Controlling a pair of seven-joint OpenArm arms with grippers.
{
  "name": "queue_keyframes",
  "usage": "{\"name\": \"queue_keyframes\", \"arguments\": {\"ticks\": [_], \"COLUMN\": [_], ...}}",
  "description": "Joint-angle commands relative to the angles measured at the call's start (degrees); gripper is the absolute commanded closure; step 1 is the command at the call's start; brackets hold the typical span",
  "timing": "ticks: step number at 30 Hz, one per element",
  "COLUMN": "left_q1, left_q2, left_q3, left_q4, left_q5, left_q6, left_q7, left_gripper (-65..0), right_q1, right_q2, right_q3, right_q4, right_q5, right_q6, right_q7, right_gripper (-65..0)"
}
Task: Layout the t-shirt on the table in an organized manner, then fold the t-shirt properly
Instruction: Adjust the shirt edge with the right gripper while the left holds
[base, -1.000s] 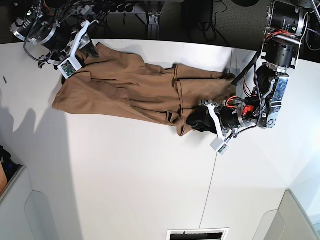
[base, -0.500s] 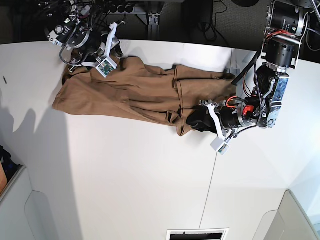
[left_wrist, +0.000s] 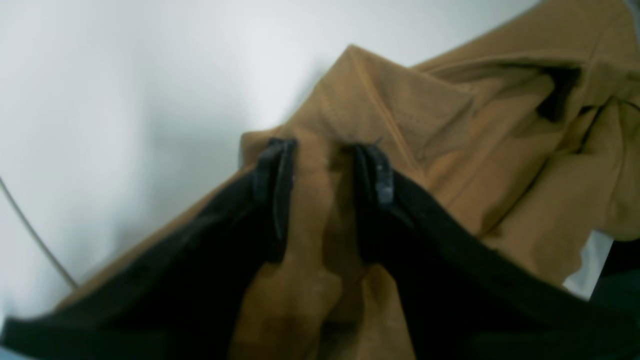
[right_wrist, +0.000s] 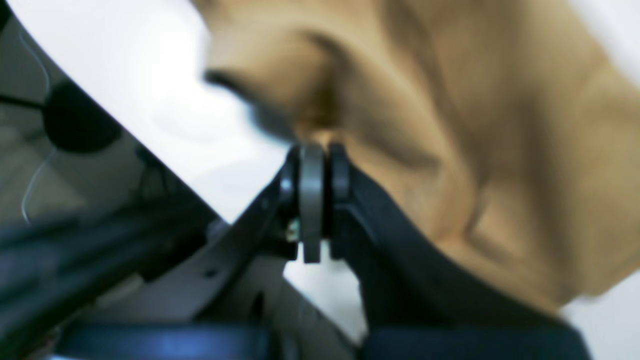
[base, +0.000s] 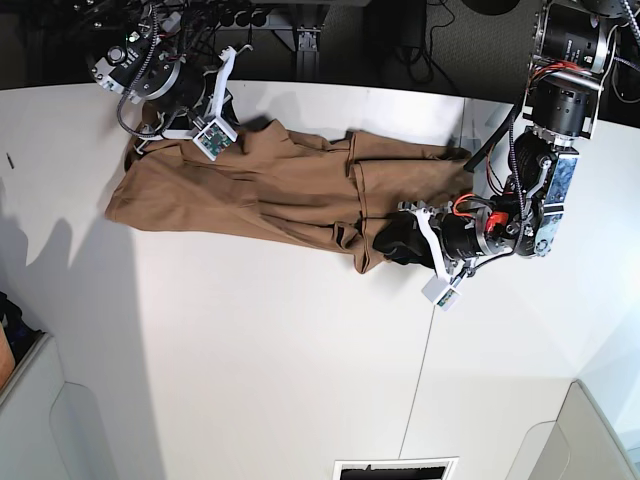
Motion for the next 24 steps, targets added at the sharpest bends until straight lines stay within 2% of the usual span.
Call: {"name": "queue_keyframes", "arguments": {"ticks": [1,5,7,10,14,24], "left_q1": [-0.9,-0.9,-0.9,-0.9,-0.9,-0.7], "left_q2": [-0.7,-0.8,-1.2,-1.5,-1.4,-1.4], "left_q3": [-0.2,-0.2,-0.2,-0.2,-0.2,-0.2], "left_q4": [0.4,0.4,0.4,0.4,0.4,0.4], "left_q5": [0.3,0.3,0.3,0.3,0.3,0.3], "left_q6": [0.3,0.3,0.3,0.3,0.3,0.3], "left_q7": [1.4,2.6,2.6,2.6,2.6,2.6], "left_gripper": [-24.1,-24.1,-24.1,-24.1,-24.1,-24.1], "right_q1": [0.4,0.6,1.1,2.6,5.6,15.9], "right_q2": [0.3,-0.2,-0.7,-0.9,-0.9,-1.0], "right_q3": [0.2,0.4,0.7,0.9,1.4,1.4], "right_q4": [2.2,5.2,5.3,5.2,4.2,-8.5], "right_q5": [0.1,-0.2,-1.3,-2.8,-4.9,-4.8], "right_q6": [-0.2,-0.6,-0.8,-2.8,-2.9,-3.3], "right_q7": [1.1,1.2,1.5,1.7,1.8,3.0], "right_gripper": [0.0,0.0,0.0,0.0,0.0,0.0]}}
